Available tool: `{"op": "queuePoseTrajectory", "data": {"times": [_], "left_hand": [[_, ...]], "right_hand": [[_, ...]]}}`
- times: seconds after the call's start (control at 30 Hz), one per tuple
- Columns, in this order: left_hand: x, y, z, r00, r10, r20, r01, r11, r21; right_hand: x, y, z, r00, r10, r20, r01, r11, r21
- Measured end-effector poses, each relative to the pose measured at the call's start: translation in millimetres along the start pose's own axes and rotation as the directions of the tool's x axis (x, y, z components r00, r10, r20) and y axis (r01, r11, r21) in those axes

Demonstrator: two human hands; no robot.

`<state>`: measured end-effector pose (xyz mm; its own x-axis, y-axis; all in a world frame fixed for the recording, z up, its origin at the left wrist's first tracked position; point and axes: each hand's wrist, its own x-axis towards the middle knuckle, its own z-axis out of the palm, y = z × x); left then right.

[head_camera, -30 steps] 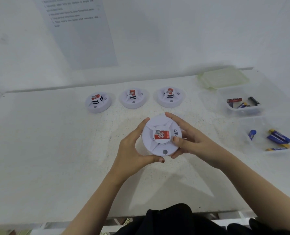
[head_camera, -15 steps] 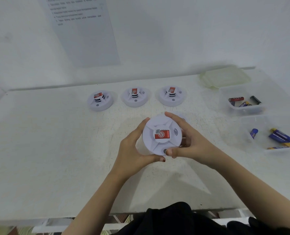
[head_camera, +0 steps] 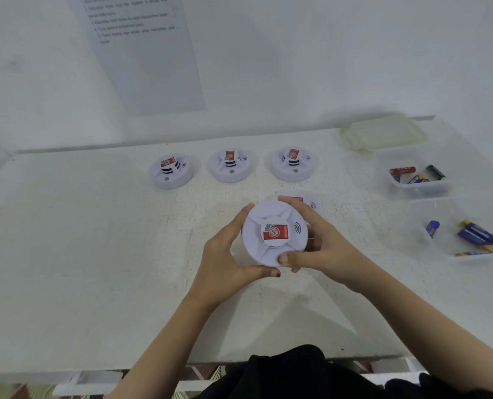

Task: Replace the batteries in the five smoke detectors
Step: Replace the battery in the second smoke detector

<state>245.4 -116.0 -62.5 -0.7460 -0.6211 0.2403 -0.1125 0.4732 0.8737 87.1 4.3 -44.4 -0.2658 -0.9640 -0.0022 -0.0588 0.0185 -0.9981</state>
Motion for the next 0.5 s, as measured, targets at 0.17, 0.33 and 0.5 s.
{"op": "queuePoseTrajectory", "data": {"times": [0.17, 0.33, 0.5], "left_hand": [[0.3, -0.6, 0.3, 1.0, 0.004, 0.004, -0.004, 1.0, 0.013], [0.5, -2.4, -0.6, 1.0, -0.009, -0.002, 0.009, 1.0, 0.014], [0.6, -5.0, -0.8, 1.0, -0.021, 0.003, 0.021, 1.0, 0.013]], "right_hand": [[0.6, 1.7, 0.5, 1.0, 0.007, -0.003, -0.007, 1.0, 0.006], [1.9, 2.9, 0.9, 1.0, 0.006, 0.001, -0.006, 1.0, 0.004], [3.0, 3.5, 2.3, 1.0, 0.01, -0.002, -0.01, 1.0, 0.006]]}}
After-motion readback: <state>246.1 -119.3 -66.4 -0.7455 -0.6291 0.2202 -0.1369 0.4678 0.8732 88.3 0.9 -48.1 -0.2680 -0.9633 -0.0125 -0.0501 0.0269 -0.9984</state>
